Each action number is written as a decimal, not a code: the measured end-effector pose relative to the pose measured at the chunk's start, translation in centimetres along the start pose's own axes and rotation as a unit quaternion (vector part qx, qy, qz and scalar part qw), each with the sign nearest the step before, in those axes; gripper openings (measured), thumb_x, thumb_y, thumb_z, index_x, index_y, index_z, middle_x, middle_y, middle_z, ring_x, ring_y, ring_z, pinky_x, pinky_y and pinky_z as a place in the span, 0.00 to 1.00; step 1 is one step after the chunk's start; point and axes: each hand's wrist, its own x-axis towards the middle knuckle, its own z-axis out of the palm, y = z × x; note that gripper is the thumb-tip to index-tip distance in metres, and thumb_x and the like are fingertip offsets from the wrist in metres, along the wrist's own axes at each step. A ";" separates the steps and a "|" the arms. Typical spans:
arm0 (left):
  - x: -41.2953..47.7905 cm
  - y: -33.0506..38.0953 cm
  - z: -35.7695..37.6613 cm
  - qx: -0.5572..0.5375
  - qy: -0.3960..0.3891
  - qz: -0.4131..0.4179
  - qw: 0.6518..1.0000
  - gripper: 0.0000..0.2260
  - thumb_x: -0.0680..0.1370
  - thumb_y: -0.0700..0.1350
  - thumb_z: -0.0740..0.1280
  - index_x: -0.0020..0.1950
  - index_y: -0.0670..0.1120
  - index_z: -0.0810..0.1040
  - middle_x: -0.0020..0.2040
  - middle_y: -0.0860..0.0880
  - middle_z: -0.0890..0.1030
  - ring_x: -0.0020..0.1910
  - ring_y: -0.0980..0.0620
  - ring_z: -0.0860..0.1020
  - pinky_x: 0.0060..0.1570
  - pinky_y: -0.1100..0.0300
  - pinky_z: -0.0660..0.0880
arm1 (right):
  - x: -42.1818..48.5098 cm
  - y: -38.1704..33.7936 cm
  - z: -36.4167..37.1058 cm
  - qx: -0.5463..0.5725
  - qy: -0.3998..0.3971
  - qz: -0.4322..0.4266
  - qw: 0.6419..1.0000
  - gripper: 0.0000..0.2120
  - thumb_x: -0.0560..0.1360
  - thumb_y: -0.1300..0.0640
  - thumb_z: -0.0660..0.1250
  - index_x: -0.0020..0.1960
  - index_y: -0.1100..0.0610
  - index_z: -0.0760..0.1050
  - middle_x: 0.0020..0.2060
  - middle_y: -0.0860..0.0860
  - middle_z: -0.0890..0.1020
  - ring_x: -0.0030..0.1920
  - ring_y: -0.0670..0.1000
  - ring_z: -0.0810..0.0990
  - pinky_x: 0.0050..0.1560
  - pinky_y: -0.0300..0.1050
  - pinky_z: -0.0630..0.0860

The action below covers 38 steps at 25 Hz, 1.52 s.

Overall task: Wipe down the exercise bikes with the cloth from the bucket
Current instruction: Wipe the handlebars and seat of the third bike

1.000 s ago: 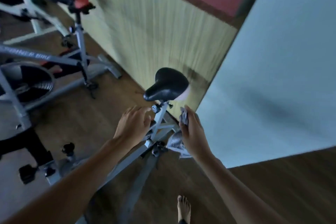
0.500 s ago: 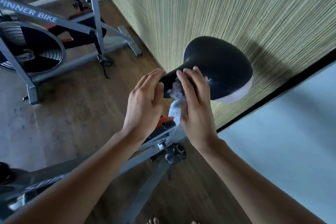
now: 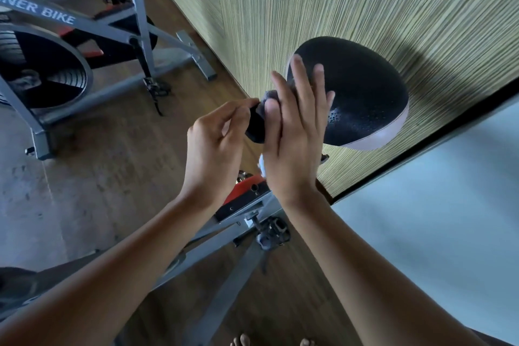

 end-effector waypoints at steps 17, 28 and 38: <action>-0.4 -0.8 0.0 -0.054 0.005 -0.024 0.998 0.14 0.84 0.51 0.59 0.61 0.52 0.83 0.49 0.42 0.85 0.55 0.36 0.81 0.58 0.33 0.74 | -2.2 1.7 1.4 0.013 0.030 0.043 0.999 0.23 0.84 0.55 0.47 0.78 0.57 0.58 0.79 0.53 0.57 0.80 0.50 0.44 0.79 0.56 0.43; -1.9 -2.0 2.3 0.346 -0.071 0.239 0.905 0.24 0.83 0.41 0.54 0.80 0.41 0.57 0.81 0.45 0.56 0.81 0.47 0.49 0.79 0.47 0.44 | -1.9 4.0 -1.7 -0.168 -0.007 0.000 0.986 0.28 0.80 0.63 0.53 0.80 0.59 0.55 0.79 0.55 0.58 0.80 0.56 0.50 0.79 0.56 0.44; -2.7 -2.0 4.5 0.536 -0.066 0.277 0.795 0.36 0.78 0.44 0.65 0.80 0.39 0.50 0.81 0.41 0.49 0.80 0.42 0.47 0.78 0.42 0.42 | -1.6 7.8 -6.4 -0.302 -0.053 -0.093 0.947 0.30 0.79 0.67 0.61 0.79 0.57 0.58 0.78 0.52 0.62 0.80 0.55 0.54 0.79 0.58 0.49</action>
